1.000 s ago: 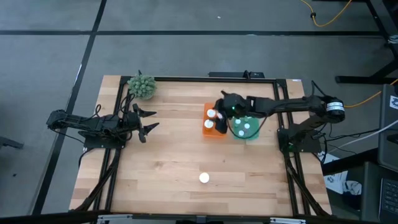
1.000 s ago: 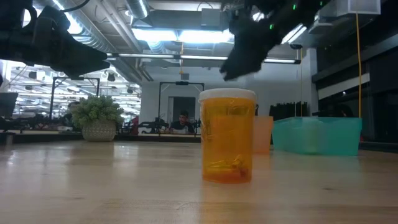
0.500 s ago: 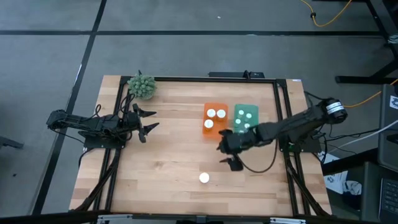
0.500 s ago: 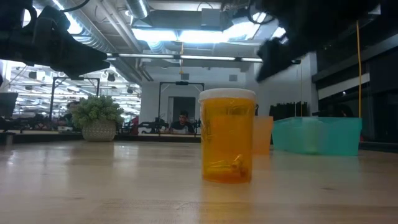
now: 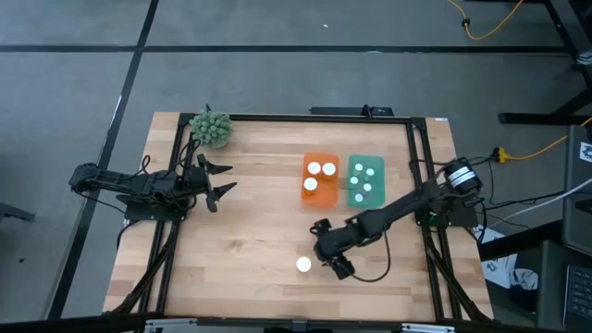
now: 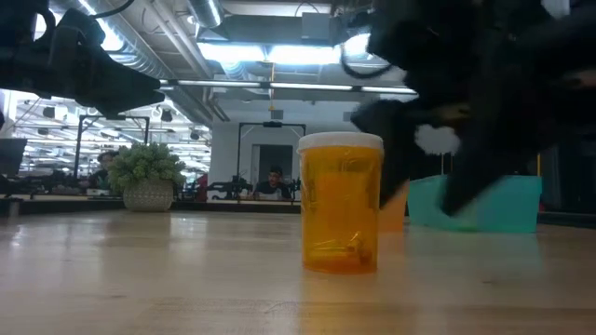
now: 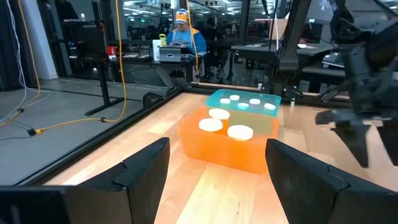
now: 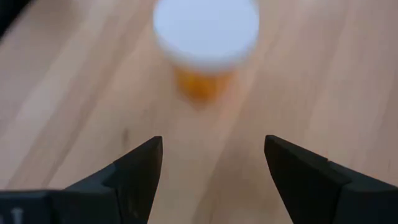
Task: Pick and place medicine bottles into bin by pill shape (circle, oval)
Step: Put the large orange pill bottle into the orange bin
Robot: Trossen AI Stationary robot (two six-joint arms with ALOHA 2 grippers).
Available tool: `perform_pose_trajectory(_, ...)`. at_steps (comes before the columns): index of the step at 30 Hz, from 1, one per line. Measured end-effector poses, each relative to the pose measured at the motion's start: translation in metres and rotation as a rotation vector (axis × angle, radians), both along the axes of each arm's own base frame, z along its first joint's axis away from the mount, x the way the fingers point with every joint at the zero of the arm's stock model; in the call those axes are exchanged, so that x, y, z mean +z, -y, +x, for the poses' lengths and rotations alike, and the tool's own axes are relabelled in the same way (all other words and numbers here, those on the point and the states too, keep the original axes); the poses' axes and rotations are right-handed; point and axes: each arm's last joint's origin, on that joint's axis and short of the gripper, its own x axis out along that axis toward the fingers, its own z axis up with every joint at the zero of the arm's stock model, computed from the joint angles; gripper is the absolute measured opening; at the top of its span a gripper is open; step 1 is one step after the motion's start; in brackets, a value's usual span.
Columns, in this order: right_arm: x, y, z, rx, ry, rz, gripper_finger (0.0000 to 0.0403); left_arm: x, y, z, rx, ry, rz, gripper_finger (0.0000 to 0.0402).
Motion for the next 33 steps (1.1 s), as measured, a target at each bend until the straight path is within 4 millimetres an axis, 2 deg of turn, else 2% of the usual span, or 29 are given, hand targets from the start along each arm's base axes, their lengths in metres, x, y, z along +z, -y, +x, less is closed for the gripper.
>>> perform_pose_trajectory(6,0.009,-0.001,0.032,0.121,0.064,0.014,0.0284,0.000,0.000,0.000,0.000,0.000,0.000,0.0257)
perform_pose_trajectory(13,-0.005,0.002,0.050,0.227,0.034,0.133,0.0284,0.000,0.000,0.000,0.000,0.000,-0.001,0.0257)
perform_pose_trajectory(25,-0.003,0.002,0.056,0.272,0.100,0.161,0.0280,0.000,0.000,0.000,0.000,0.000,-0.001,0.0257)
perform_pose_trajectory(33,-0.002,0.011,0.059,0.303,0.129,0.160,0.0232,0.000,0.000,0.000,0.000,0.000,-0.001,0.0257)
